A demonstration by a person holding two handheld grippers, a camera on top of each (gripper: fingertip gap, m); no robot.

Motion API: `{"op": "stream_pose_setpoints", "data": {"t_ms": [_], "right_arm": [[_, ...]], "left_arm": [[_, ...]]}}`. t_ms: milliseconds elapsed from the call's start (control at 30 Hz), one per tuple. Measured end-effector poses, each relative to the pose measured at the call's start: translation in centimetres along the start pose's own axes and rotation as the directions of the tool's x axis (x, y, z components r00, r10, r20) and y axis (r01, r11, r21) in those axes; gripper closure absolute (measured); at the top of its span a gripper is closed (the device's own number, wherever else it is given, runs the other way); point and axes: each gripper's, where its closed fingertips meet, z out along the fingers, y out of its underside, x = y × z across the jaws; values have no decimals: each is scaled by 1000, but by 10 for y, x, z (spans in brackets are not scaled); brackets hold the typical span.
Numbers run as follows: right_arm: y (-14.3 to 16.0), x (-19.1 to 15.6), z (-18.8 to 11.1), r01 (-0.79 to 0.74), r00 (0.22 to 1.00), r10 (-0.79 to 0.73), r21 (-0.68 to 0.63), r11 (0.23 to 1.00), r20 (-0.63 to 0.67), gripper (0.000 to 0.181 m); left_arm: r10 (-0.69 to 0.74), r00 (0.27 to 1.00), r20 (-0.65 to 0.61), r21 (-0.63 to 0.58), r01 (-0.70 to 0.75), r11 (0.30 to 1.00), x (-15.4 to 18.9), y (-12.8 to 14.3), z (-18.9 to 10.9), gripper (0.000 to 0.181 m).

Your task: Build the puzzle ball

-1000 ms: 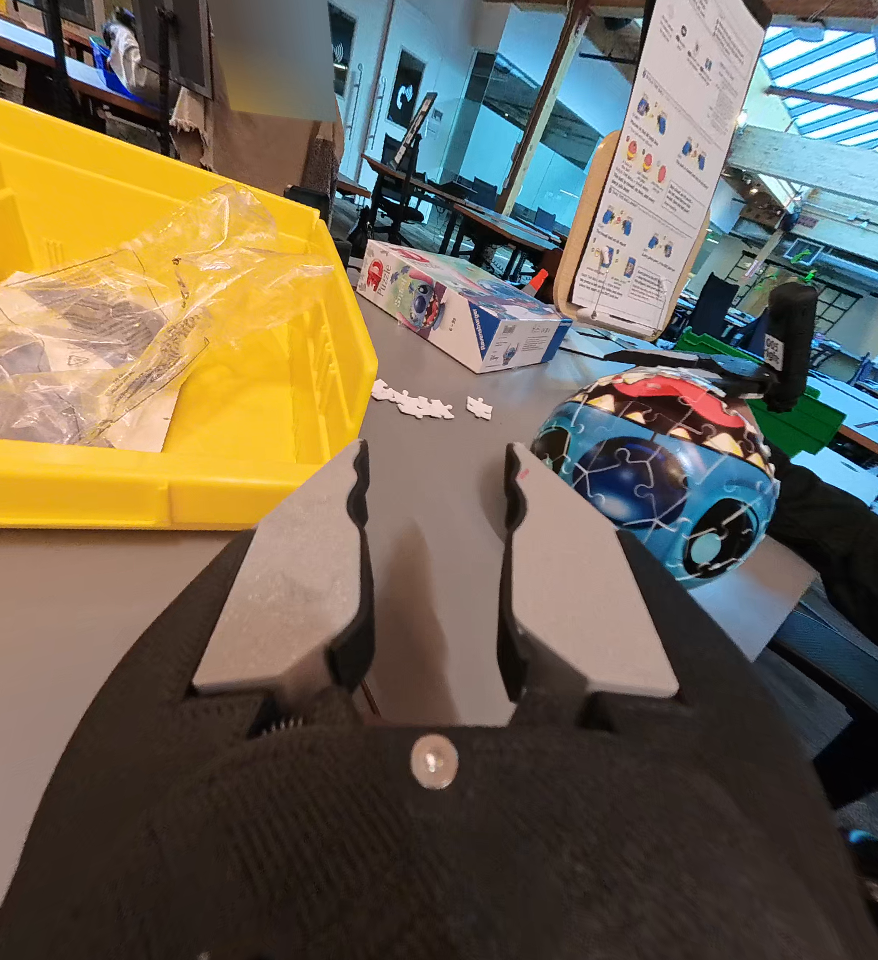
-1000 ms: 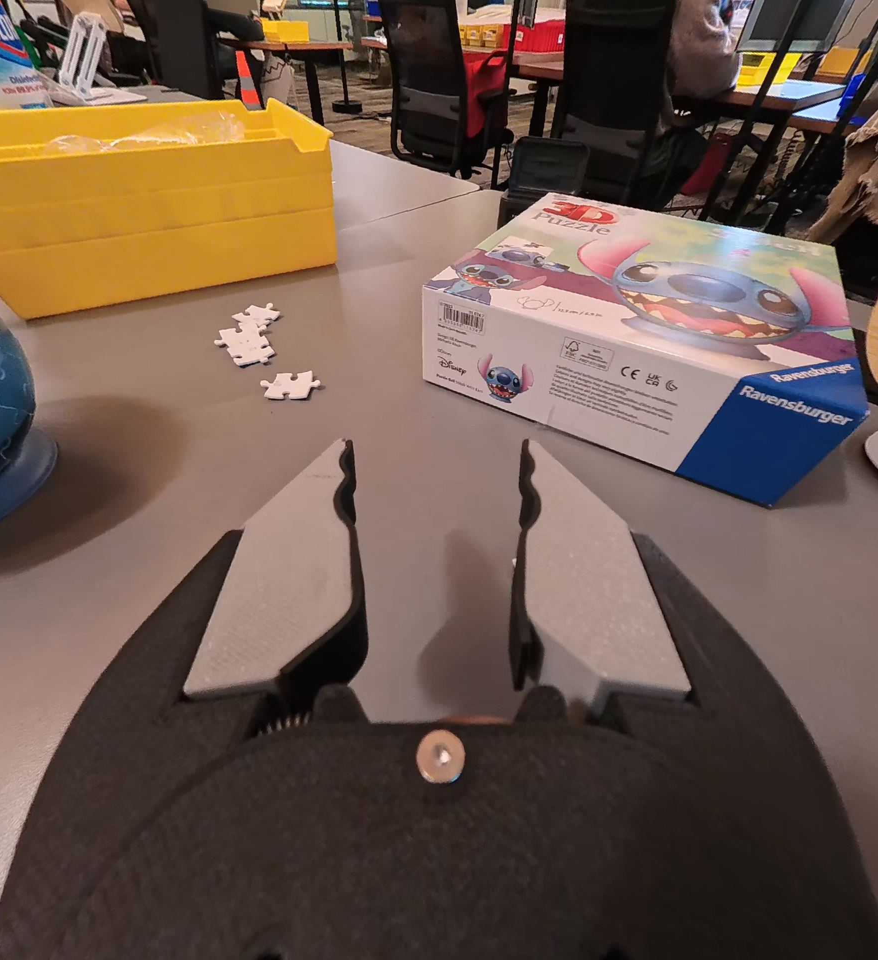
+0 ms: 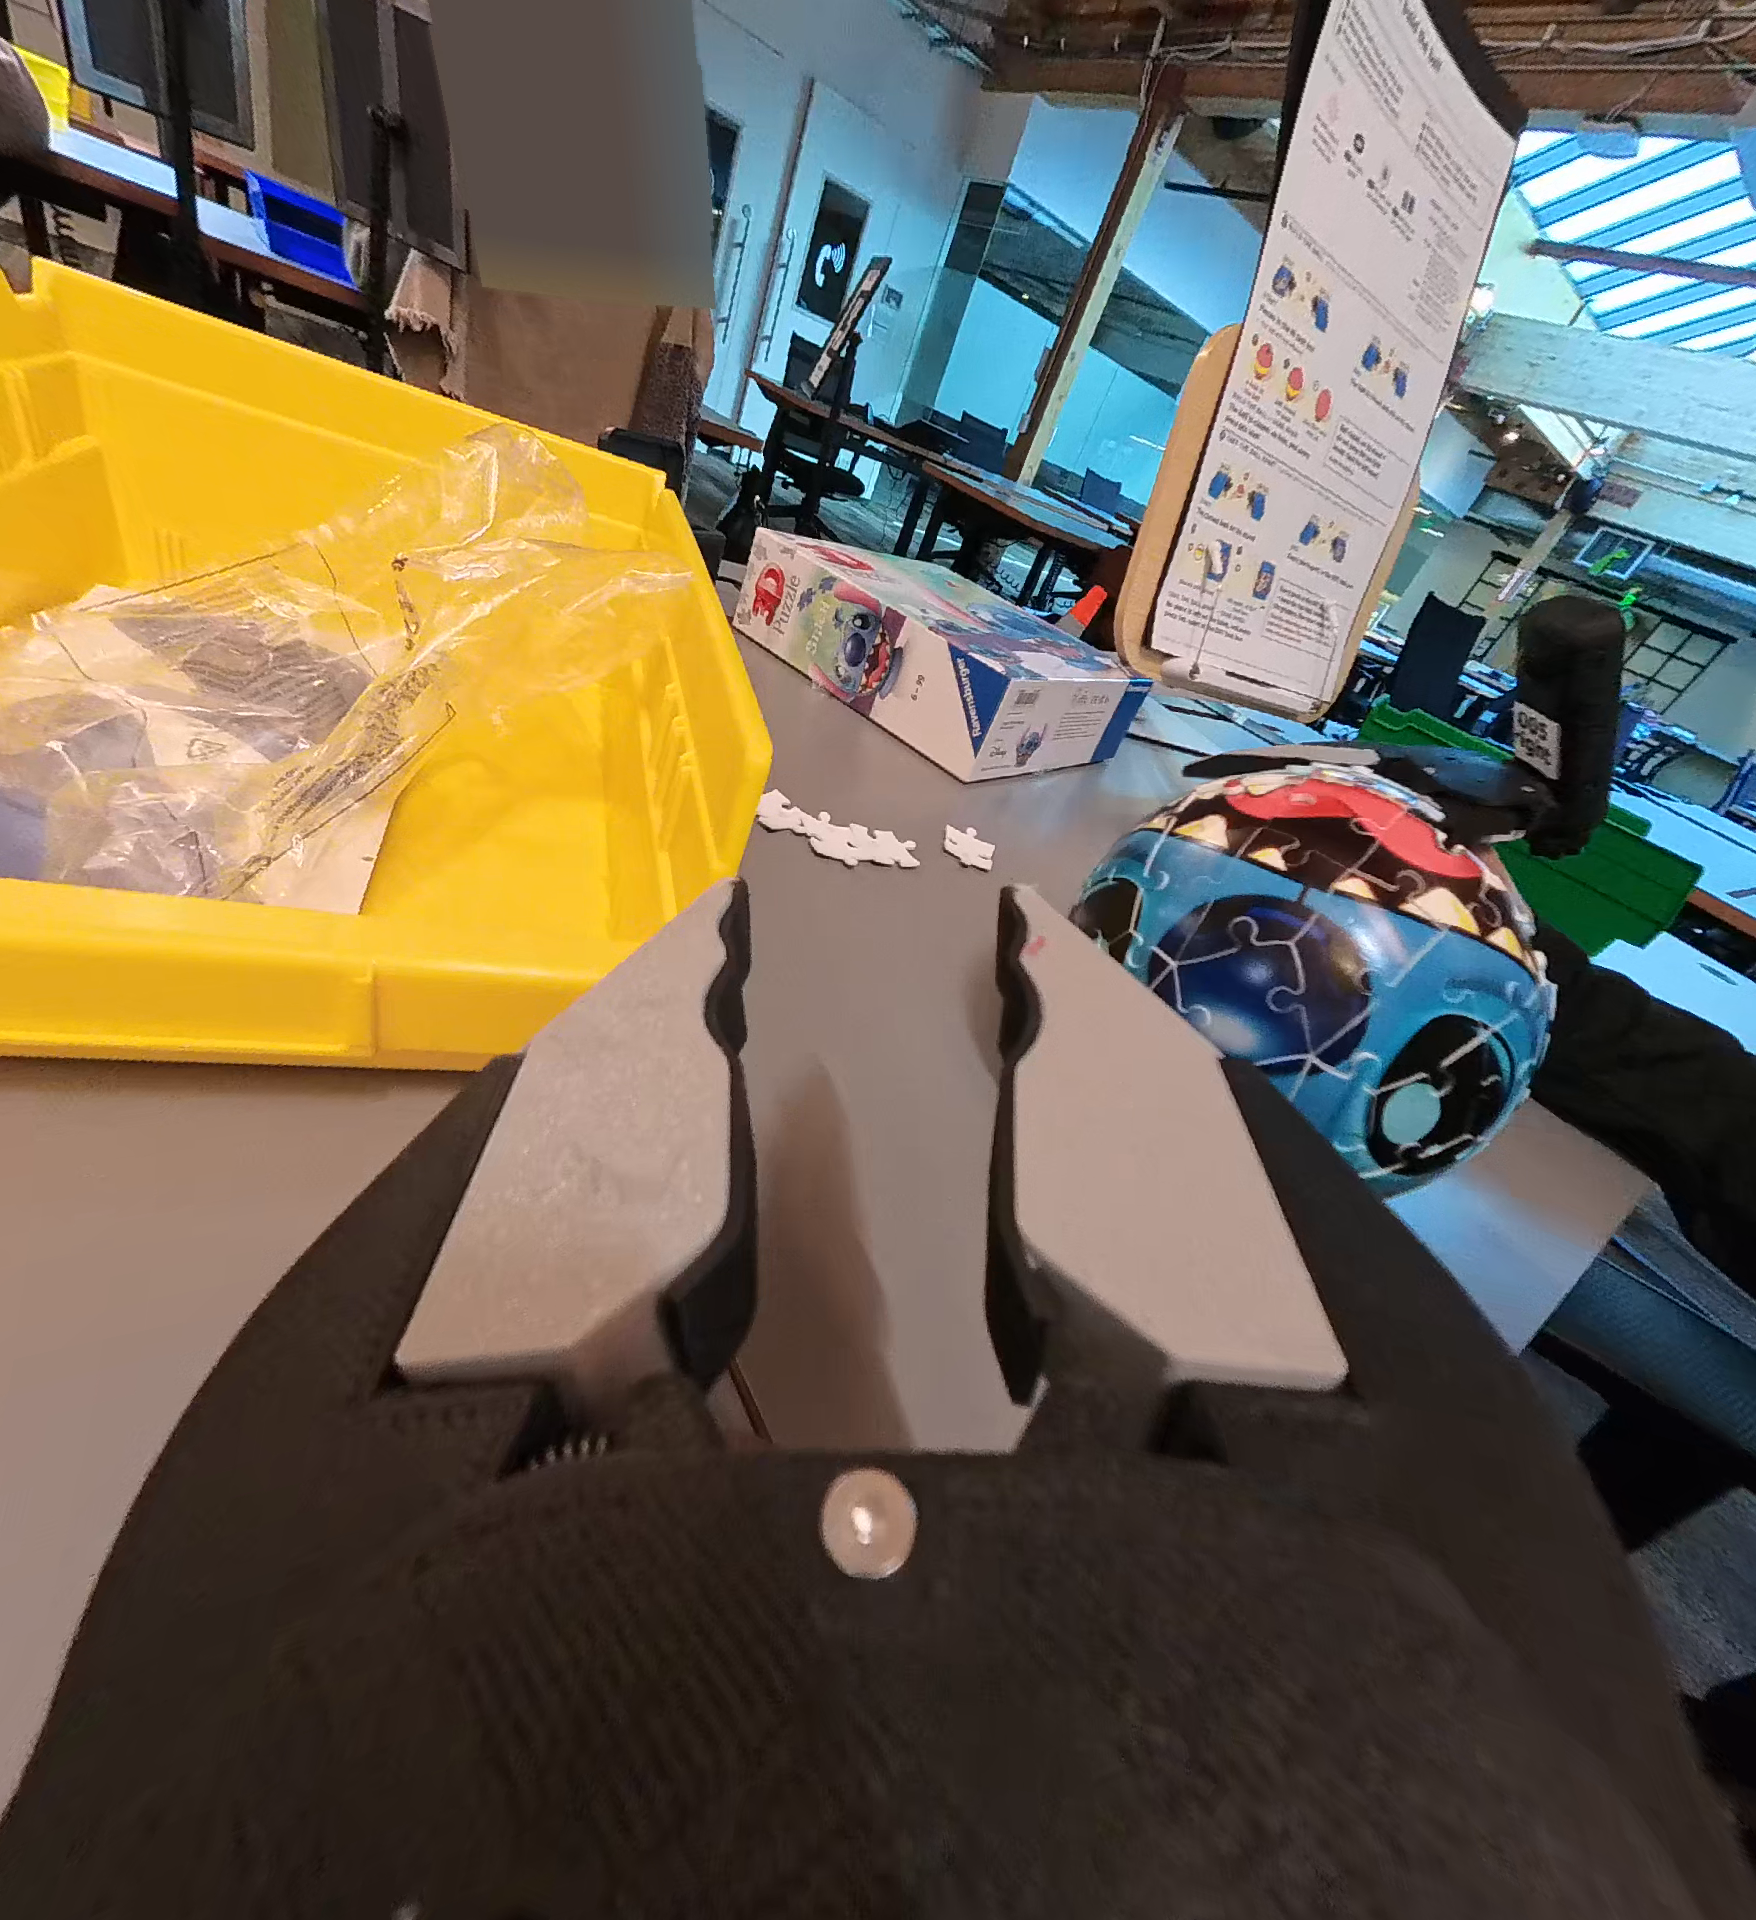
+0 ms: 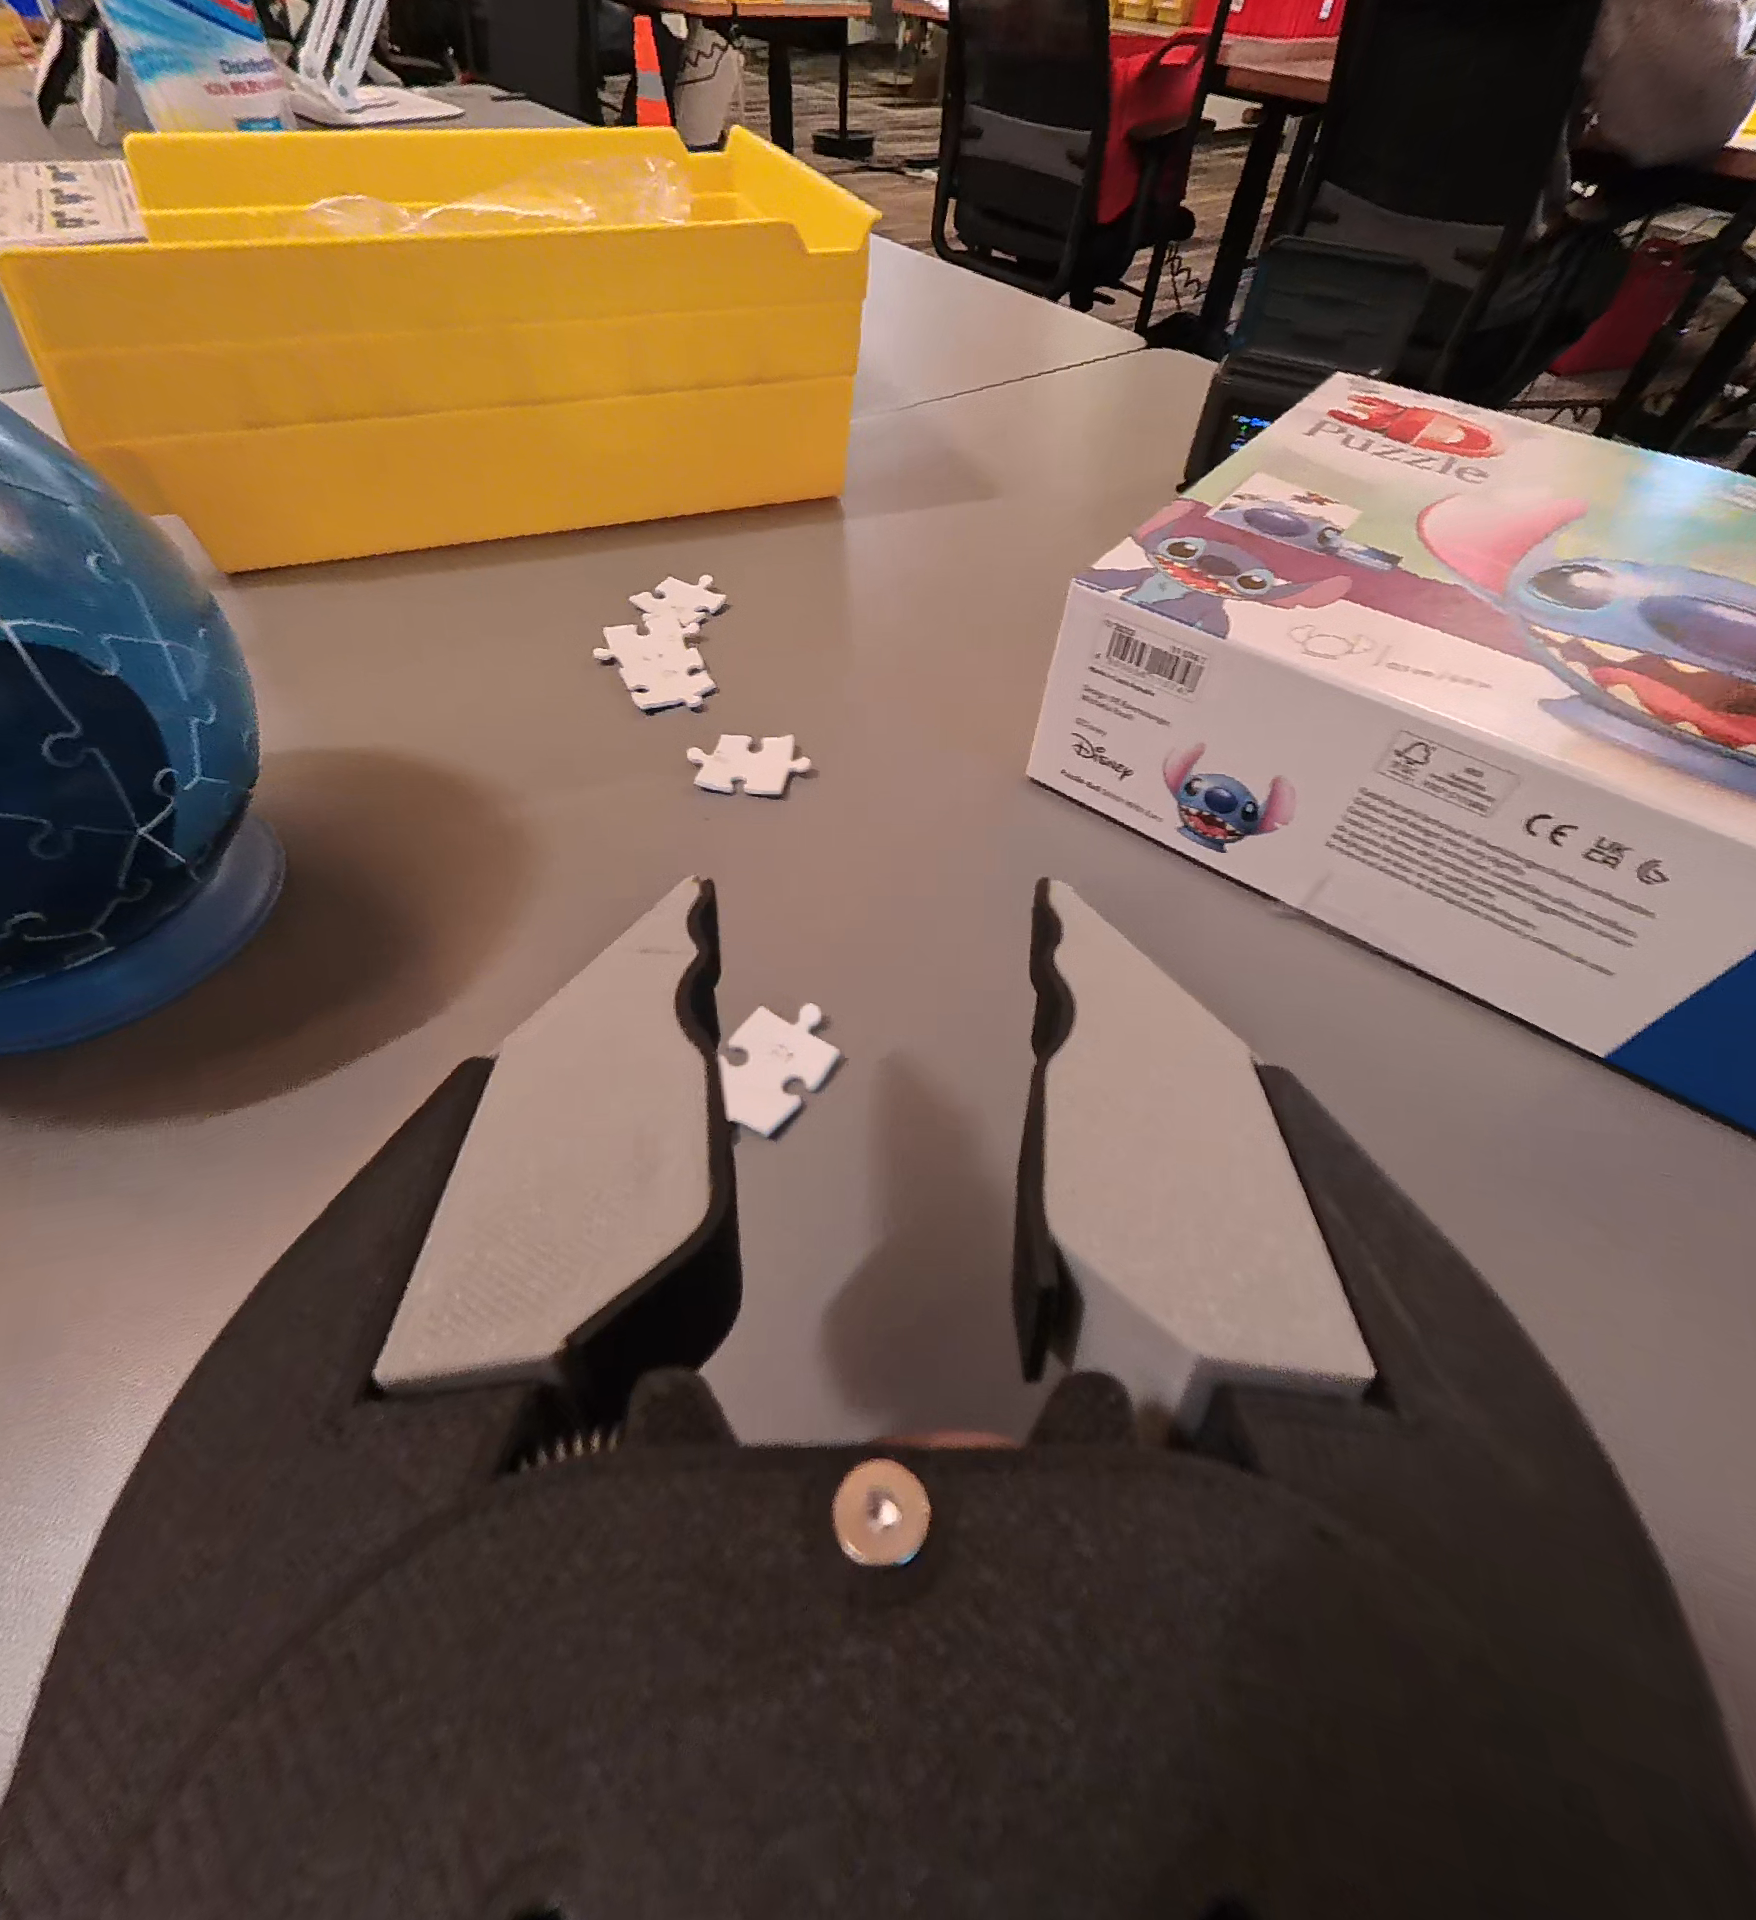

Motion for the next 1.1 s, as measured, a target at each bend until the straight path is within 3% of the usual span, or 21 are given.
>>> {"op": "stream_pose_setpoints", "data": {"t_ms": [400,1100], "right_arm": [[0,0,2,-2,1000,2,-1,1000,9,124],[4,-31,16,177,981,-172,-46,983,91,124]], "left_arm": [[-22,999,-23,-12,22,1000,1,1,1,135],[-13,999,-48,13,14,1000,4,-2,3,135]]}}
